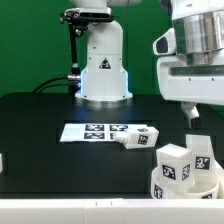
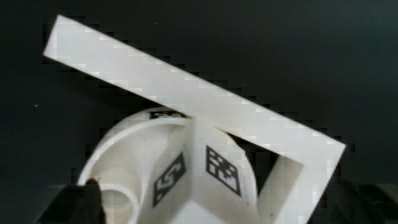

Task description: Assemble stool

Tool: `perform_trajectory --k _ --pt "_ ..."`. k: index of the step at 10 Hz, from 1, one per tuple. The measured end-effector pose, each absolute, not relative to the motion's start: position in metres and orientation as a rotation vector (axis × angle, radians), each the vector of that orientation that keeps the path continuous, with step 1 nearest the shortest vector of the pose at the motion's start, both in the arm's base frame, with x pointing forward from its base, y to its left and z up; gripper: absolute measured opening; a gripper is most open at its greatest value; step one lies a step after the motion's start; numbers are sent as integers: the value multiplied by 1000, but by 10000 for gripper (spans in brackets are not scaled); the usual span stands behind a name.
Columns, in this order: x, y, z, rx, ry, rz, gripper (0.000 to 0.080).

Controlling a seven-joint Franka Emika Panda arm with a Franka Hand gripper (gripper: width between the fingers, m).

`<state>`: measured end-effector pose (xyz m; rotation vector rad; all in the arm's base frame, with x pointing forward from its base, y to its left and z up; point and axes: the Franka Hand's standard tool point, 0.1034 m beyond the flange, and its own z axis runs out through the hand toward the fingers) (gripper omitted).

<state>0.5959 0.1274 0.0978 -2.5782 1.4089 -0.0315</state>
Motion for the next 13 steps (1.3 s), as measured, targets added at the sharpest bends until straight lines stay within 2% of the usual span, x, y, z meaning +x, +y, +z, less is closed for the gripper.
perform_trajectory --k 4,8,10,13 --pt "607 121 107 -2981 378 -153 649" --pt "608 119 104 -3052 -105 -155 649" --pt "611 122 101 -3043 -735 -90 649" --pt "610 122 98 -2950 -1099 -24 649"
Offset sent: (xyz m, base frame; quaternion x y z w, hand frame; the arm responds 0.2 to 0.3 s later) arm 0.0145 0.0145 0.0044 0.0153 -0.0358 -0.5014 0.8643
